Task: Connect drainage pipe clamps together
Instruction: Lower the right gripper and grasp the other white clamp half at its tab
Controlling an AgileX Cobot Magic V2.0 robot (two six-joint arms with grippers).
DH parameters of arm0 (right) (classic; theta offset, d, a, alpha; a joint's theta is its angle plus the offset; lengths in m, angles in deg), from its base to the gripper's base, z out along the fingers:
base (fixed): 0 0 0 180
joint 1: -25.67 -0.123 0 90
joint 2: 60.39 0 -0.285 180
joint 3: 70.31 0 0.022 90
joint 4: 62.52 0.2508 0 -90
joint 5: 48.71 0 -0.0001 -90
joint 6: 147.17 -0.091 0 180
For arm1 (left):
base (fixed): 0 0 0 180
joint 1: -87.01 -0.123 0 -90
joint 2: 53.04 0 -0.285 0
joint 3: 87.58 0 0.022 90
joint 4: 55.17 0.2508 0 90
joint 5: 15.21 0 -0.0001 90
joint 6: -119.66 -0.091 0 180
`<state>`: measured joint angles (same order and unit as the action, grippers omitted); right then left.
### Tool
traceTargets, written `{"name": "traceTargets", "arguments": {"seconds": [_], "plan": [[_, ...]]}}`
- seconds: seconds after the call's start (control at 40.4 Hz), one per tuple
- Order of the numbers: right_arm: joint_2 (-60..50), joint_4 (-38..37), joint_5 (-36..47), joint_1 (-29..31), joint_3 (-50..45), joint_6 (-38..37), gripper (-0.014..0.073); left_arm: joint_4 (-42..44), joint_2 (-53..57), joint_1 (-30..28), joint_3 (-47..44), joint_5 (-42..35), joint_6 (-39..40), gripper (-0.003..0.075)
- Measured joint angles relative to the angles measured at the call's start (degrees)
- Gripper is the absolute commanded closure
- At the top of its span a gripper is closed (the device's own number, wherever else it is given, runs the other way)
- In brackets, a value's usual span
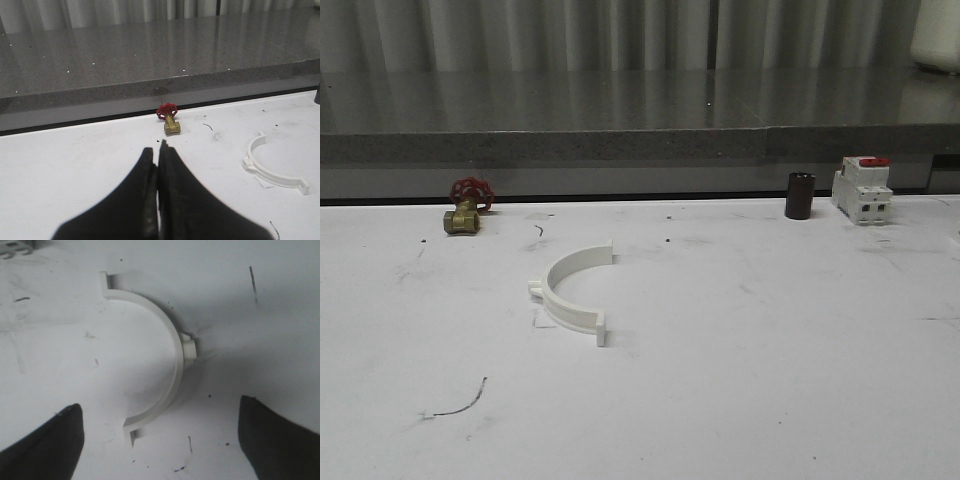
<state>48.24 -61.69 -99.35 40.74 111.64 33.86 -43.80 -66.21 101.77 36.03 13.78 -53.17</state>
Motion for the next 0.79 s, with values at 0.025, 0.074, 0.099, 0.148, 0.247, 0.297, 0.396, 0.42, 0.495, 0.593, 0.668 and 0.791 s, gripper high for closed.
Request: {"name": "traceTargets", "arguments": {"seconds": [0.025, 0.074, 0.099, 0.148, 0.247, 0.297, 0.396, 0.42, 0.495, 0.593, 0.668, 0.791], "plan": [[1.1, -0.1, -0.7, 0.1, 1.0, 0.4, -0.0048, 0.0, 0.0, 0.0, 0.0, 0.0, 0.0, 0.0741], [3.6, -0.4, -1.7, 0.1, 3.4, 1.3, -0.0048, 0.0, 0.0, 0.0, 0.0, 0.0, 0.0, 0.0741], [4.7, -0.8, -2.4, 0.1, 4.4, 1.6, -0.0048, 0.0, 0.0, 0.0, 0.0, 0.0, 0.0, 0.0741], [7.2, -0.8, -3.7, 0.1, 6.6, 2.5, -0.0048, 0.0, 0.0, 0.0, 0.0, 0.0, 0.0, 0.0741], [12.3, -1.7, -6.5, 0.1, 11.1, 3.4, -0.0048, 0.0, 0.0, 0.0, 0.0, 0.0, 0.0, 0.0741], [14.1, -2.1, -7.6, 0.1, 12.8, 3.5, -0.0048, 0.0, 0.0, 0.0, 0.0, 0.0, 0.0, 0.0741], [17.8, -2.7, -9.8, 0.2, 16.0, 3.8, -0.0048, 0.0, 0.0, 0.0, 0.0, 0.0, 0.0, 0.0741], [18.6, -2.8, -10.1, 0.2, 16.7, 3.7, -0.0048, 0.0, 0.0, 0.0, 0.0, 0.0, 0.0, 0.0741], [20.4, -2.8, -11.1, 0.3, 18.1, 4.0, -0.0023, 0.0, 0.0, 0.0, 0.0, 0.0, 0.0, 0.0741], [22.3, -2.8, -11.8, 0.4, 19.0, 4.3, 0.0060, 0.0, 0.0, 0.0, 0.0, 0.0, 0.0, 0.0741], [23.1, -2.8, -11.8, 0.7, 19.1, 4.4, 0.0134, 0.0, 0.0, 0.0, 0.0, 0.0, 0.0, 0.0741], [23.5, -2.9, -11.9, 0.9, 19.1, 4.5, 0.0220, 0.0, 0.0, 0.0, 0.0, 0.0, 0.0, 0.0741]]}}
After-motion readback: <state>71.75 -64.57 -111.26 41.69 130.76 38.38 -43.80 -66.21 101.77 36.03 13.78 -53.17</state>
